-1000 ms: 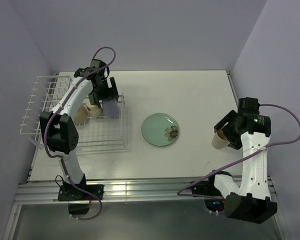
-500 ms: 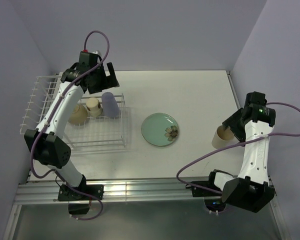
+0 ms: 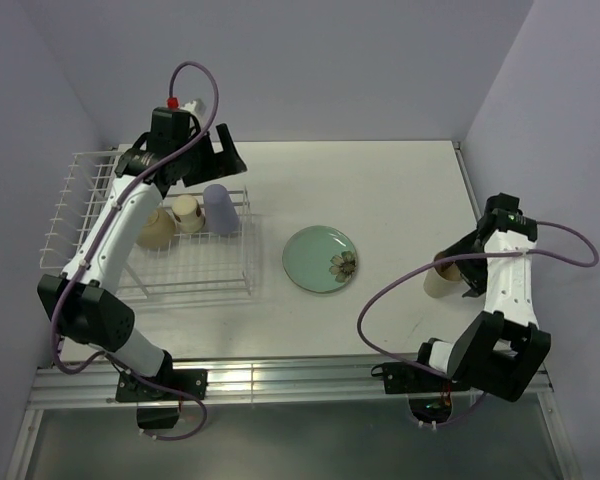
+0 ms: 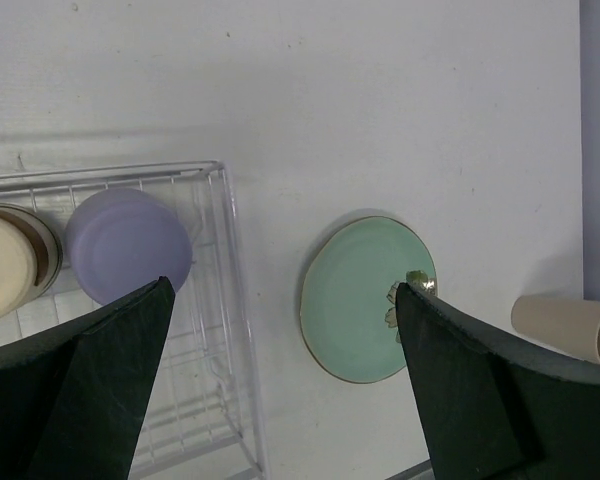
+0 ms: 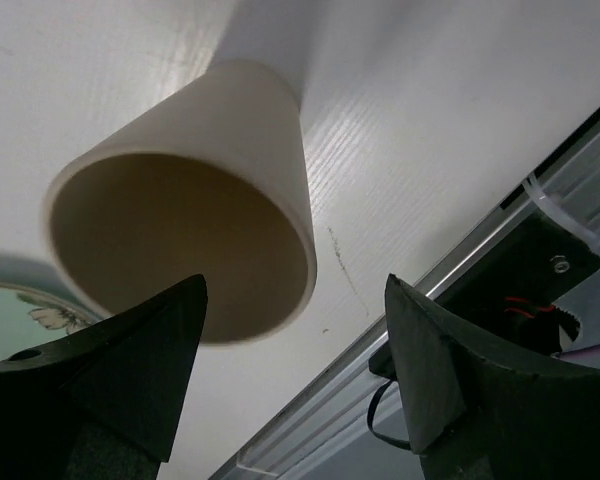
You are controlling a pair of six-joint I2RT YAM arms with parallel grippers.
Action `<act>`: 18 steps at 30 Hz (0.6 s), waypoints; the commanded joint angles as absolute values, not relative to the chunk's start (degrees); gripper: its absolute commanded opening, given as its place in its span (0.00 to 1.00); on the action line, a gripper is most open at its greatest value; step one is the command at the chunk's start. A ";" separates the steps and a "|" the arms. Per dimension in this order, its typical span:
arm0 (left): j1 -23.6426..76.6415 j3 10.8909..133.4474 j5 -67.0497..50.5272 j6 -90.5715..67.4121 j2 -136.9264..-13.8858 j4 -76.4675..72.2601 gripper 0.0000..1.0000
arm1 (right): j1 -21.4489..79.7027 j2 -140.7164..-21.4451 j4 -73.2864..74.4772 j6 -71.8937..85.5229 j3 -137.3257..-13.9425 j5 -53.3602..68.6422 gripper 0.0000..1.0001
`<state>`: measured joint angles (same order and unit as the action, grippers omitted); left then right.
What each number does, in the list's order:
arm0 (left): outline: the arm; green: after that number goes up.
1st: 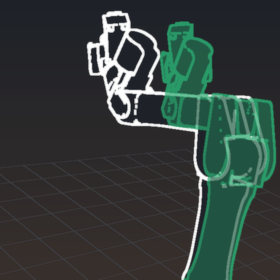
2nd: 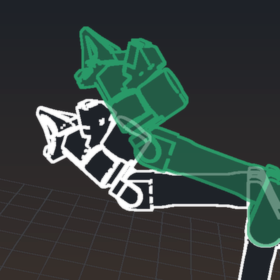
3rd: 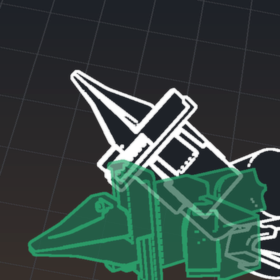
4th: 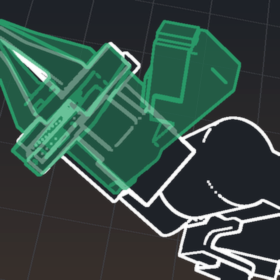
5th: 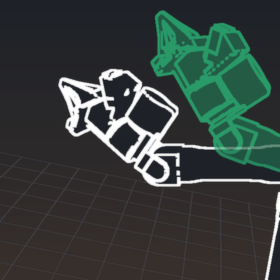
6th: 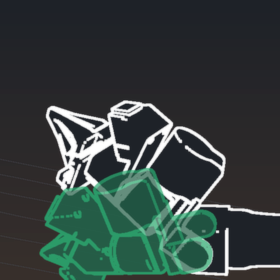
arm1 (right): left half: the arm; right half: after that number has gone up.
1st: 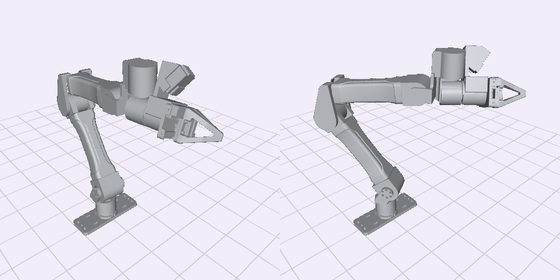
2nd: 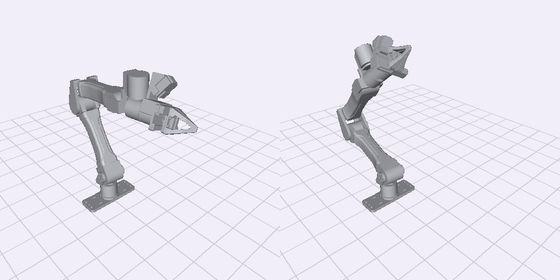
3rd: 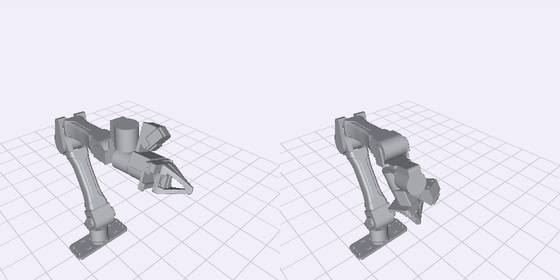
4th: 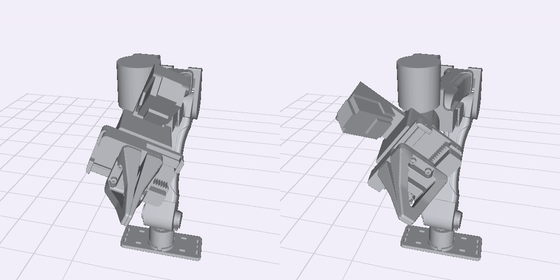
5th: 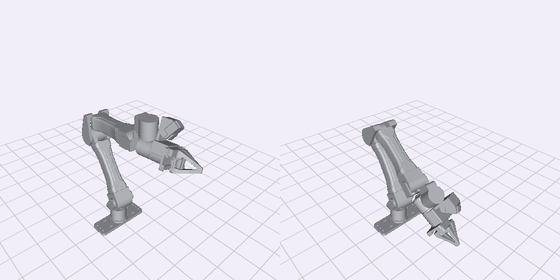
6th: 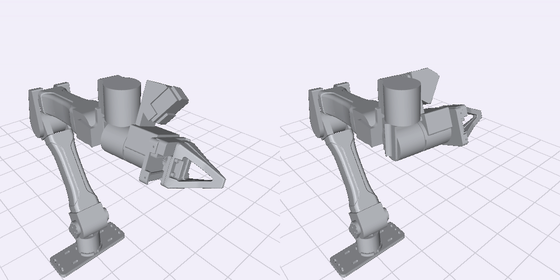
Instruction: Load the mixed dishes into the dish rack
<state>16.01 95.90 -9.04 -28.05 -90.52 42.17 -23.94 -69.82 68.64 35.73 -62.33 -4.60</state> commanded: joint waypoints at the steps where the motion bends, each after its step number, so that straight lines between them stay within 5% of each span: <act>1: 16.26 94.84 -11.51 -28.91 -85.44 38.67 0.99 | -24.34 -71.54 61.45 37.00 -58.46 -3.78 0.79; 5: 16.26 92.82 -11.16 -30.93 -82.19 39.64 0.99 | -24.26 -74.61 55.65 36.39 -54.77 -2.99 0.72; 10: 16.87 93.51 -9.76 -32.61 -79.90 44.02 0.99 | -24.26 -76.46 50.11 35.34 -51.16 -3.87 0.50; 15: 18.98 95.71 -8.52 -33.92 -78.66 48.51 0.99 | -24.08 -75.15 46.58 35.33 -49.39 -0.80 0.03; 18: 19.34 97.99 -11.06 -33.84 -79.27 50.01 0.99 | -21.55 -72.78 47.81 36.38 -52.46 2.28 0.00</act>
<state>18.76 94.06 -9.34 -32.84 -80.09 47.77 -23.68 -75.72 49.52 35.68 -50.24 -0.86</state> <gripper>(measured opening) 0.992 0.112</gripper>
